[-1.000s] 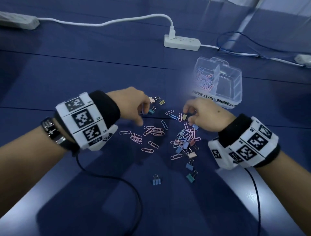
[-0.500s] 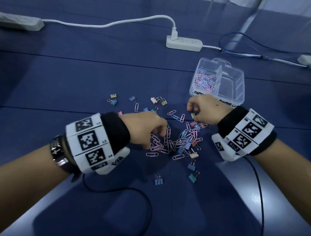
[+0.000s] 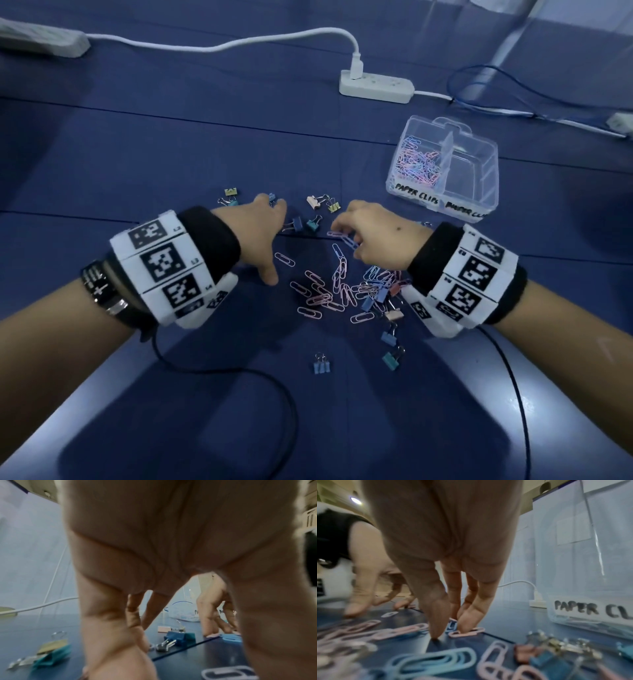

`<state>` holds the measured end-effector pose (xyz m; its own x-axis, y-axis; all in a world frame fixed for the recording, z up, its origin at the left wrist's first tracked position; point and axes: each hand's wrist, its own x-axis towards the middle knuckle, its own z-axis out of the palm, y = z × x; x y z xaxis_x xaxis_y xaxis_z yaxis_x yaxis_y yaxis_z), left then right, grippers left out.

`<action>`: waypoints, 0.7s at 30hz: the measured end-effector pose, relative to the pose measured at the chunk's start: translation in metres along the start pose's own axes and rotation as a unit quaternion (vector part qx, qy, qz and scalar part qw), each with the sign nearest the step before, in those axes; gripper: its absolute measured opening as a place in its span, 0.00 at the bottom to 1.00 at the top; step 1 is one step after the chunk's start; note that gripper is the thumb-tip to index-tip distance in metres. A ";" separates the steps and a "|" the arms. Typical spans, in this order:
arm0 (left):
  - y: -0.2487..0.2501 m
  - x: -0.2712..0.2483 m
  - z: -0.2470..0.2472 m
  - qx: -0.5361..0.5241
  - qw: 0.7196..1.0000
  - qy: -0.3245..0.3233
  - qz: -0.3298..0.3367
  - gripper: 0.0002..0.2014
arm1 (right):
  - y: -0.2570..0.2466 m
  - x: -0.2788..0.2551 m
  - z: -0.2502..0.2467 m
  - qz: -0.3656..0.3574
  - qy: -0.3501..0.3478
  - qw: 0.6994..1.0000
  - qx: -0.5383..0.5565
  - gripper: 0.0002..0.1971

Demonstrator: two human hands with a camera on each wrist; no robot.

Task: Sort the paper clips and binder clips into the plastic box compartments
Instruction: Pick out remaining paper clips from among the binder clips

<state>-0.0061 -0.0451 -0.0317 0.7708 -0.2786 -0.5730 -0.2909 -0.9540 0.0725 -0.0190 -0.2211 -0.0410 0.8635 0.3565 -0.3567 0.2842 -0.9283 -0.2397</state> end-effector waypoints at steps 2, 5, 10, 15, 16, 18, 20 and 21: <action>0.001 0.002 -0.004 0.007 1.000 0.000 0.004 0.40 | -0.002 -0.005 0.003 -0.021 -0.005 1.000 0.014 0.20; 0.001 0.002 -0.002 0.024 0.999 0.014 0.023 0.28 | 0.001 -0.014 0.003 -0.042 -0.024 0.998 0.051 0.16; 0.002 -0.011 0.012 0.078 0.993 0.058 0.061 0.11 | 0.016 -0.019 -0.003 -0.006 0.034 0.997 0.076 0.17; 0.014 -0.022 0.026 0.043 0.990 0.039 0.131 0.08 | 0.015 -0.015 0.003 0.026 0.012 0.999 0.042 0.19; 0.017 -0.023 0.025 0.030 0.989 0.024 0.144 0.13 | 0.010 -0.015 0.006 0.015 0.006 0.999 0.047 0.20; 0.023 -0.024 0.023 0.004 0.988 -0.010 0.157 0.24 | 0.001 -0.017 0.009 -0.021 -0.008 0.998 0.062 0.20; 0.027 -0.024 0.021 0.003 0.986 -0.018 0.164 0.33 | -0.004 -0.021 0.007 -0.056 -0.023 0.996 0.071 0.19; 0.029 -0.024 0.020 0.010 0.985 -0.016 0.170 0.38 | -0.004 -0.024 0.006 -0.061 -0.026 0.995 0.073 0.18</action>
<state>-0.0443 -0.0636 -0.0326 0.6091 -0.5780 -0.5431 -0.5408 -0.8036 0.2487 -0.0431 -0.2254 -0.0368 0.8026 0.4743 -0.3617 0.3190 -0.8537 -0.4117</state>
